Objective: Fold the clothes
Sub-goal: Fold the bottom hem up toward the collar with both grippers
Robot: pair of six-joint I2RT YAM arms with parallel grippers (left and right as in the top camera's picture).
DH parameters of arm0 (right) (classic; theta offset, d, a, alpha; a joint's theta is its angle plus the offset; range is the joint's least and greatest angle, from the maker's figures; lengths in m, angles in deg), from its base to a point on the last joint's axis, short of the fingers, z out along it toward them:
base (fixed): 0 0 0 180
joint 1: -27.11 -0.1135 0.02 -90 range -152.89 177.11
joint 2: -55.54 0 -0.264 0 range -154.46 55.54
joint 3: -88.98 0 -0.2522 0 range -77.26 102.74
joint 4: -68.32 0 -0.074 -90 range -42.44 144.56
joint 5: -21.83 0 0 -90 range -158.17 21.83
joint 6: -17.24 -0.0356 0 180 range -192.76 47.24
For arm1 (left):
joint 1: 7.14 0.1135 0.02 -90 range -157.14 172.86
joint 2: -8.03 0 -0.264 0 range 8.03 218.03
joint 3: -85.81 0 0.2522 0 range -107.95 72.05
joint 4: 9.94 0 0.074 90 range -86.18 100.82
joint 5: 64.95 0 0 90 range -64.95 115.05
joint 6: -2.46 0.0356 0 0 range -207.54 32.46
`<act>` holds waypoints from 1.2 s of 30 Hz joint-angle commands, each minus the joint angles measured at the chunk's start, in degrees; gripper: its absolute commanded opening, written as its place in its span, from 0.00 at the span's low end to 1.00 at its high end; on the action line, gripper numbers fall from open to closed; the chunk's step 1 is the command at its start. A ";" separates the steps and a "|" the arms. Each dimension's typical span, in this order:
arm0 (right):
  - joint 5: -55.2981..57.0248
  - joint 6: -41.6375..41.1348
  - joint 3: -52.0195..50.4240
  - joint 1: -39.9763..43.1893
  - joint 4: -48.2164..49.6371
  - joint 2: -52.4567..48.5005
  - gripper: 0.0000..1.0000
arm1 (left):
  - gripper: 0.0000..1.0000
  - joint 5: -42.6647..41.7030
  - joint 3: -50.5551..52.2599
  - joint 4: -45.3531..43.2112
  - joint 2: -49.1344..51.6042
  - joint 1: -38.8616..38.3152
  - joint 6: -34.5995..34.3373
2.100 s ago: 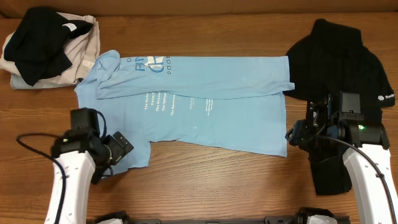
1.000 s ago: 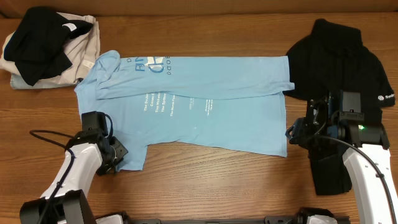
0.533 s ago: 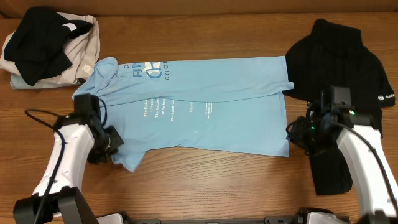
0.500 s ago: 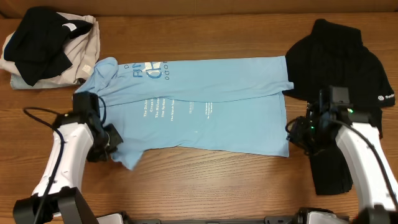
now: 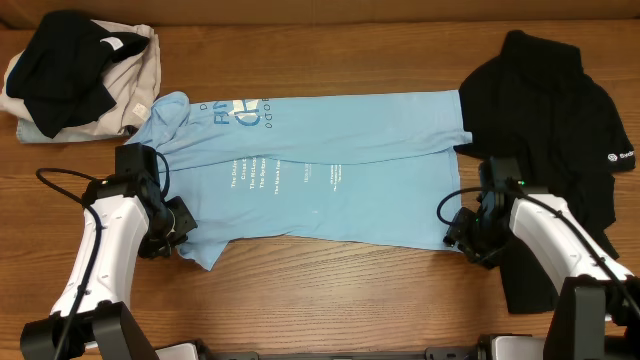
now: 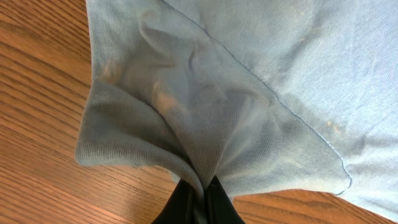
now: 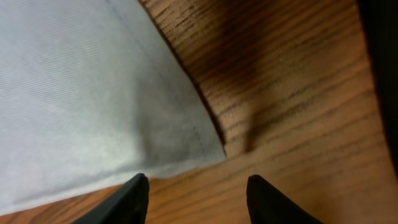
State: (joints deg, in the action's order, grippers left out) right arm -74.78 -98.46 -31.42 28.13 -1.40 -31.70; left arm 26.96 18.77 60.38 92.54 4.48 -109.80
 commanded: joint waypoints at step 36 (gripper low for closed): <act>-4.39 3.48 9.92 1.25 -12.98 6.64 0.04 | 0.04 -2.56 -22.12 20.81 0.02 -0.04 3.52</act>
State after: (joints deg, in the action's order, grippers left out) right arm -78.48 -99.02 -26.41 28.70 -11.24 -28.77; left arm 25.06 2.86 77.88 92.67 4.48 -107.86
